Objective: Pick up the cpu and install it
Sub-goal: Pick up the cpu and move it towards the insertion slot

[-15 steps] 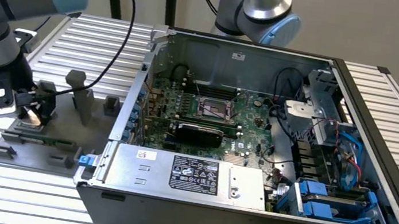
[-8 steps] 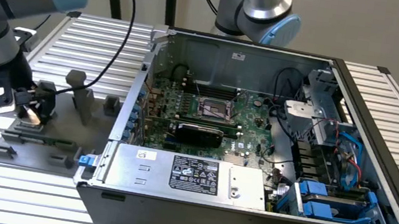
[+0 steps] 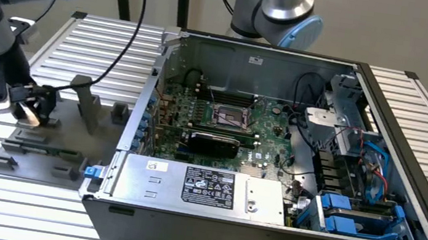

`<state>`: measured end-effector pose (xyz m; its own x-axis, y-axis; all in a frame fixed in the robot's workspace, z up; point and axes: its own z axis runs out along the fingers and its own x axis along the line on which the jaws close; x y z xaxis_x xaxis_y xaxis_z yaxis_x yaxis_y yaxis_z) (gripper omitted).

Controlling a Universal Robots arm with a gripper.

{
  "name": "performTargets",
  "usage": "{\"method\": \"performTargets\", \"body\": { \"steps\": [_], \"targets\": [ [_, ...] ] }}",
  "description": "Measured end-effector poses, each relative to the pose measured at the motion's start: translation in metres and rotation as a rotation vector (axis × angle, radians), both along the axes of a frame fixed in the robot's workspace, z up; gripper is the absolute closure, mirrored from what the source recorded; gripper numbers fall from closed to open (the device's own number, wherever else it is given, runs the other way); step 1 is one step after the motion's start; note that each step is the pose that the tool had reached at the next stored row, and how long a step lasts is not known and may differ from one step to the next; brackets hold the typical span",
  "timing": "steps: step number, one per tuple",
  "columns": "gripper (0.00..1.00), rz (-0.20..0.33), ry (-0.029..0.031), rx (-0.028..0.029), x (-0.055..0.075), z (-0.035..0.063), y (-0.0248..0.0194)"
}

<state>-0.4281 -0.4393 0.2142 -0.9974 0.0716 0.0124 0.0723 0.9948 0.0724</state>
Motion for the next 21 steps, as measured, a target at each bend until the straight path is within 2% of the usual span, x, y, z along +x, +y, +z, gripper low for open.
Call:
{"method": "performTargets", "body": {
  "steps": [13,21],
  "targets": [
    [0.45,0.0,0.0032,0.0,0.001,0.0592,-0.0001],
    [0.45,0.0,0.0049,0.0,0.011,0.0956,0.0]
  ]
}}
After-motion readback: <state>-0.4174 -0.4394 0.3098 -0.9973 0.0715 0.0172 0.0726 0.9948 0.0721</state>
